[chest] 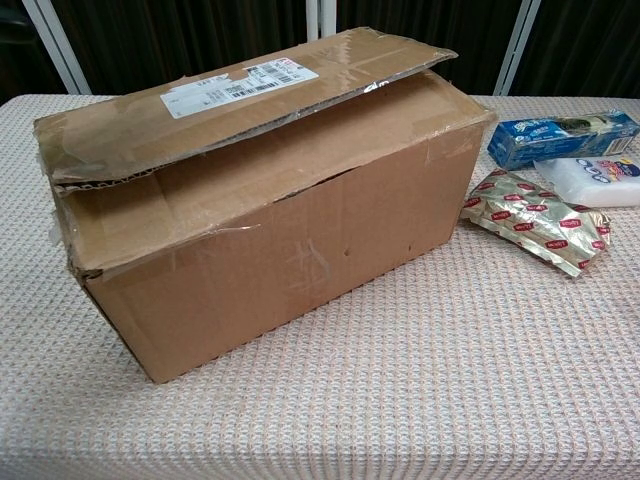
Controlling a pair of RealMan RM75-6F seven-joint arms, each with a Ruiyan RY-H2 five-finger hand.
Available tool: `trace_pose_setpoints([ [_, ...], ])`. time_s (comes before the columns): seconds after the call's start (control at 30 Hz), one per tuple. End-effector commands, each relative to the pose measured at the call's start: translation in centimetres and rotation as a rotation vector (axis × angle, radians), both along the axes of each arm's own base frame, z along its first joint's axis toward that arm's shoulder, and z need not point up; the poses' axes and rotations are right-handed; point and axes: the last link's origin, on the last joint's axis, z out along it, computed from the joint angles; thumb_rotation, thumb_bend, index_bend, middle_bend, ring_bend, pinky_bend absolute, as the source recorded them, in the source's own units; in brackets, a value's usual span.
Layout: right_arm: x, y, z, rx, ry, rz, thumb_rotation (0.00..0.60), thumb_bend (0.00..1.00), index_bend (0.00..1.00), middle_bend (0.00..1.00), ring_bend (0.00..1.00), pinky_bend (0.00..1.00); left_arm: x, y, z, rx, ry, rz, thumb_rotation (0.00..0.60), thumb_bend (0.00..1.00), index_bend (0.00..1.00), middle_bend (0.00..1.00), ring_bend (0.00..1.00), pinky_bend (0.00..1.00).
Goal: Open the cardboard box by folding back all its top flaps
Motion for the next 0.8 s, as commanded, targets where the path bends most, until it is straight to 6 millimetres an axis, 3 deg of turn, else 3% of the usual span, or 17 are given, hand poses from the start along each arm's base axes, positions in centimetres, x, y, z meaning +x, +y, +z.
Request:
trace_pose_setpoints([
  [0.03,-0.2,0.2,0.4,-0.012,-0.001,-0.004,0.600,0.14,0.00,0.00,0.00,0.00,1.7,0.3,-1.7,-0.041,0.005,-0.030,0.453,0.00,0.10,0.13,0.13,0.21],
  [0.17,-0.5,0.4,0.7,-0.022,-0.005,-0.011,0.600,0.14,0.00,0.00,0.00,0.00,2.6,0.6,-3.4,-0.060,0.018,-0.048,0.448,0.00,0.10,0.13,0.13,0.21],
  [0.37,-1.0,0.6,0.7,-0.027,-0.011,-0.026,0.600,0.14,0.00,0.00,0.00,0.00,3.9,1.2,-5.5,-0.071,0.058,-0.070,0.387,0.00,0.10,0.13,0.13,0.21],
  [0.57,-1.3,0.7,0.7,-0.033,-0.016,-0.037,0.600,0.14,0.00,0.00,0.00,0.00,4.9,1.5,-7.1,-0.045,0.096,-0.104,0.428,0.00,0.10,0.13,0.13,0.21],
  [0.8,-1.6,0.7,0.9,-0.040,-0.017,-0.043,0.600,0.14,0.00,0.00,0.00,0.00,4.7,1.7,-8.6,-0.027,0.130,-0.106,0.470,0.00,0.09,0.13,0.13,0.21],
])
